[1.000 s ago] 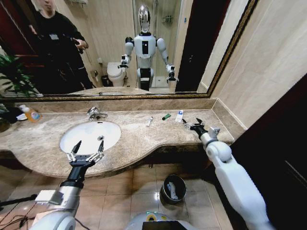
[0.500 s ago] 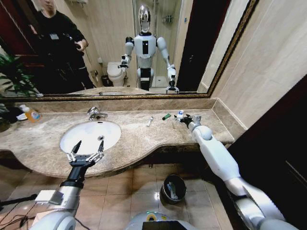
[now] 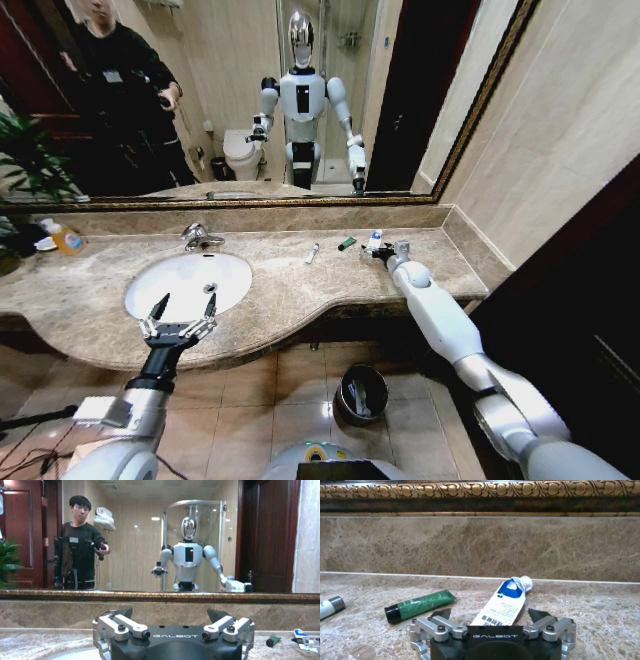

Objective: Pick up the trash from the sink and place it in the trash bin.

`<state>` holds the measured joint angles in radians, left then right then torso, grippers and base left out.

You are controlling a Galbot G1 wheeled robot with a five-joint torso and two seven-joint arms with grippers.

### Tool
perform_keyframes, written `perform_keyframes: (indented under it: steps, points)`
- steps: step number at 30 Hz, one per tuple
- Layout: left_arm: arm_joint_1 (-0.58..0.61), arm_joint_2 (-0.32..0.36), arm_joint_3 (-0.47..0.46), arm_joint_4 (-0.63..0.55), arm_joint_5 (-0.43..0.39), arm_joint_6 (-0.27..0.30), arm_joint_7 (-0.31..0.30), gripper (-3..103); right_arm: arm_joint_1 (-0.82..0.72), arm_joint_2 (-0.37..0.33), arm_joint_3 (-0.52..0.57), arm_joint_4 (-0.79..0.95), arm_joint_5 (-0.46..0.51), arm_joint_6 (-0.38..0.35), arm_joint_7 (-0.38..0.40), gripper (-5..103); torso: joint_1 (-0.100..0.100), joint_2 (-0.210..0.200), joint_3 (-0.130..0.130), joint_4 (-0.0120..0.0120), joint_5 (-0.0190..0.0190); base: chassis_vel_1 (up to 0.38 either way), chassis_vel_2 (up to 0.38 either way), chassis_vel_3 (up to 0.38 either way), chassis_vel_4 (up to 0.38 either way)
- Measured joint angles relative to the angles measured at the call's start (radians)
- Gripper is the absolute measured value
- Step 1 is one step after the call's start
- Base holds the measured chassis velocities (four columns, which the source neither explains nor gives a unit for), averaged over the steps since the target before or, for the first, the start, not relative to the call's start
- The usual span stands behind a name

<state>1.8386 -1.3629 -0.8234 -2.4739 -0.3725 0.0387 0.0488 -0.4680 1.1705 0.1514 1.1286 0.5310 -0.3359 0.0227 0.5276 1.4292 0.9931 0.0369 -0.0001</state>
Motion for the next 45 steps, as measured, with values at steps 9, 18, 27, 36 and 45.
perform_keyframes:
  steps: [9,18,27,36,45]
  points:
    - [0.000,0.000,0.000,0.000,0.000,0.000,0.000,100,0.003,0.011,0.006,-0.020,-0.007,0.005,-0.008,102,0.000,0.000,0.000,0.0000,0.0000,0.000,0.000,0.000,0.000]
    - [0.000,0.000,0.000,0.000,0.000,0.000,0.000,100,0.003,0.023,0.010,-0.030,-0.024,0.012,-0.012,72,0.000,0.000,0.000,0.0000,0.0001,0.000,0.000,0.000,0.000]
    - [0.000,0.000,0.000,0.000,0.000,0.000,0.000,100,-0.003,0.026,0.013,-0.034,-0.033,0.021,-0.012,39,0.000,0.000,0.000,0.0000,0.0000,0.000,0.000,0.000,0.000]
    - [0.000,0.000,0.000,0.000,0.000,0.000,0.000,100,-0.013,0.022,0.016,-0.026,-0.034,0.030,-0.012,13,0.000,0.000,0.000,0.0000,0.0000,0.000,0.000,0.000,0.000]
    - [0.000,0.000,0.000,0.000,0.000,0.000,0.000,100,-0.055,-0.007,0.033,0.080,-0.024,0.029,-0.004,0,0.000,0.000,0.000,0.0000,0.0000,0.000,0.000,0.000,0.000]
